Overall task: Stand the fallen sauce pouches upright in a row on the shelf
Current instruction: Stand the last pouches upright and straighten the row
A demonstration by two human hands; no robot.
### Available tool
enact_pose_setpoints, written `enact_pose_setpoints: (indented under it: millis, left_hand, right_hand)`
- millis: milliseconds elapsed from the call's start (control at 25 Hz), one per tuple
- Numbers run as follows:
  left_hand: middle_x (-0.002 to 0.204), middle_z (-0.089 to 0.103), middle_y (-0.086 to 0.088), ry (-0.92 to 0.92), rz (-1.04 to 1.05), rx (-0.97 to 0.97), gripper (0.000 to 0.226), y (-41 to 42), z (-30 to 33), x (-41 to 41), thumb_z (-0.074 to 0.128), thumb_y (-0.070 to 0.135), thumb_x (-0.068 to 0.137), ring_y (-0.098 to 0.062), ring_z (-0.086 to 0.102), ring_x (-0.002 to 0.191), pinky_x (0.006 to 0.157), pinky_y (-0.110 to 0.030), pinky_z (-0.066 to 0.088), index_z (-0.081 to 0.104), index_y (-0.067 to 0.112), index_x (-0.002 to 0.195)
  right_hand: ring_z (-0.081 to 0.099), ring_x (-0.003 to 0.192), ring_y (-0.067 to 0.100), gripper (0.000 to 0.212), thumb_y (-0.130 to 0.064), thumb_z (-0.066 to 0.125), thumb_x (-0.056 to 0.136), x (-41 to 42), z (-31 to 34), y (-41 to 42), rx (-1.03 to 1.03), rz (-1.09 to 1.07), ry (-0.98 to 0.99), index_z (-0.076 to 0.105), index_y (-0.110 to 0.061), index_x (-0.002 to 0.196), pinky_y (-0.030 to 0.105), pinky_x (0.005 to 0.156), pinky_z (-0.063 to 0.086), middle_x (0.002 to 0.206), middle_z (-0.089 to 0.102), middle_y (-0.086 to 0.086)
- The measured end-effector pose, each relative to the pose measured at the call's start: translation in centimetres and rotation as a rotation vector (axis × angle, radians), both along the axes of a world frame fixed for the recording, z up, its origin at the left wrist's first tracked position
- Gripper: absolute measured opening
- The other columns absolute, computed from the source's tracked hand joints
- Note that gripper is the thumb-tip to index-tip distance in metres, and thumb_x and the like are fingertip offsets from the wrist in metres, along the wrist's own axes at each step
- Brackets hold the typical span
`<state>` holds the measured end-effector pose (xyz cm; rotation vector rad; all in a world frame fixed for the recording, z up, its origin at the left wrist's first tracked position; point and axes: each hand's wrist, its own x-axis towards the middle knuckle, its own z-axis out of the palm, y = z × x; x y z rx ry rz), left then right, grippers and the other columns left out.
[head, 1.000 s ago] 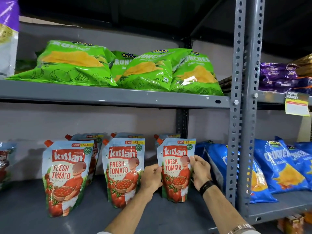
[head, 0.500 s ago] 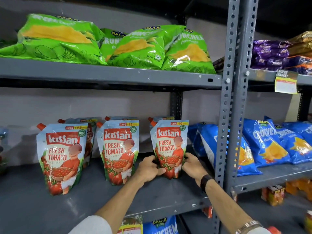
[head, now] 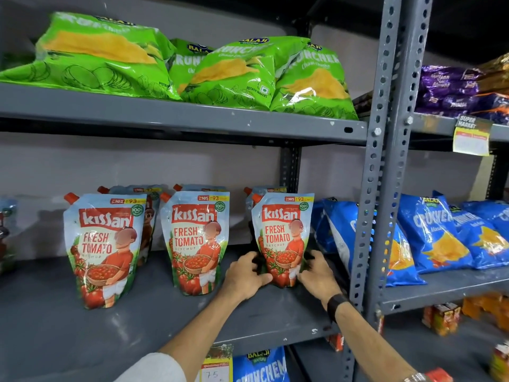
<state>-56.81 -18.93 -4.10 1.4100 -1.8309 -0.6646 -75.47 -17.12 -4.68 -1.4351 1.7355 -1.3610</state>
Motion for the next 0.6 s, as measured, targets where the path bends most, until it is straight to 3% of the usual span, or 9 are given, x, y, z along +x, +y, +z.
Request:
enact_pose_setpoints:
  millis: [80, 160, 240, 280, 360, 440, 520, 600]
  left_hand:
    - [0.117, 0.074, 0.002, -0.025, -0.003, -0.071, 0.055, 1.8, 0.5, 2.0, 0.08, 0.037, 0.08, -0.012, 0.072, 0.098, 0.093, -0.036, 0.059, 0.062, 0.024, 0.131]
    - [0.087, 0.076, 0.01, -0.001, 0.039, -0.162, 0.024, 4.0, 0.9, 5.1, 0.08, 0.038, 0.081, -0.003, 0.071, 0.076, 0.078, -0.033, 0.062, 0.072, 0.027, 0.101]
    - [0.071, 0.073, 0.011, 0.012, 0.153, -0.228, 0.019, 6.0, 1.4, 9.0, 0.081, 0.041, 0.079, -0.002, 0.069, 0.067, 0.066, -0.03, 0.06, 0.069, 0.027, 0.081]
    - [0.071, 0.072, 0.009, 0.004, 0.22, -0.244, 0.024, 6.7, 1.6, 10.9, 0.081, 0.042, 0.079, -0.003, 0.068, 0.067, 0.062, -0.029, 0.057, 0.064, 0.025, 0.08]
    - [0.082, 0.068, 0.006, -0.022, 0.339, -0.247, 0.034, 7.1, 1.6, 14.1, 0.081, 0.04, 0.079, -0.007, 0.065, 0.073, 0.065, -0.032, 0.055, 0.054, 0.022, 0.089]
    - [0.11, 0.067, -0.004, 0.01, 0.38, -0.189, 0.051, 6.4, 0.8, 16.0, 0.083, 0.035, 0.079, -0.019, 0.067, 0.095, 0.082, -0.04, 0.058, 0.049, 0.016, 0.111]
    - [0.139, 0.057, -0.014, 0.098, 0.319, -0.088, 0.082, 5.1, 0.1, 16.7, 0.085, 0.03, 0.078, -0.028, 0.06, 0.124, 0.103, -0.044, 0.051, 0.034, 0.013, 0.139]
    - [0.151, 0.049, -0.014, 0.148, 0.228, 0.019, 0.097, 3.2, -0.5, 16.8, 0.085, 0.026, 0.078, -0.029, 0.052, 0.135, 0.114, -0.045, 0.042, 0.022, 0.014, 0.151]
  right_hand:
    - [0.06, 0.113, 0.021, 0.047, -0.013, 0.071, 0.087, 1.7, 0.0, 2.1, -0.243, -0.146, 0.033, 0.048, -0.019, 0.127, 0.042, 0.096, 0.053, 0.127, 0.059, 0.005]
    - [0.062, 0.084, 0.009, 0.021, -0.013, 0.069, 0.088, 3.9, 0.6, 4.0, -0.463, -0.153, 0.075, 0.054, -0.022, 0.101, 0.025, 0.073, 0.053, 0.098, 0.064, -0.002]
    - [0.062, 0.074, 0.009, 0.01, -0.017, 0.07, 0.088, 6.5, 1.1, 4.4, -0.435, 0.021, 0.157, 0.061, -0.02, 0.089, 0.016, 0.063, 0.048, 0.081, 0.068, -0.004]
    - [0.063, 0.077, 0.009, 0.01, -0.019, 0.072, 0.088, 7.8, 1.1, 3.8, -0.353, 0.13, 0.17, 0.063, -0.019, 0.092, 0.015, 0.065, 0.048, 0.084, 0.069, -0.004]
    - [0.064, 0.097, 0.014, 0.039, -0.028, 0.079, 0.083, 10.3, 1.2, 2.0, -0.156, 0.312, 0.172, 0.06, -0.016, 0.115, 0.017, 0.078, 0.05, 0.107, 0.066, -0.003]
    - [0.057, 0.122, 0.018, 0.076, -0.033, 0.085, 0.076, 12.4, 1.3, 0.0, -0.006, 0.408, 0.145, 0.046, -0.014, 0.139, 0.028, 0.097, 0.05, 0.127, 0.054, -0.005]
    - [0.055, 0.126, 0.018, 0.079, -0.029, 0.089, 0.071, 13.9, 1.4, -1.3, 0.047, 0.463, 0.074, 0.047, -0.015, 0.137, 0.037, 0.108, 0.047, 0.13, 0.056, -0.007]
    - [0.063, 0.117, 0.017, 0.066, -0.024, 0.091, 0.068, 14.7, 1.2, -2.1, 0.064, 0.481, 0.025, 0.055, -0.019, 0.123, 0.044, 0.107, 0.049, 0.123, 0.067, -0.005]
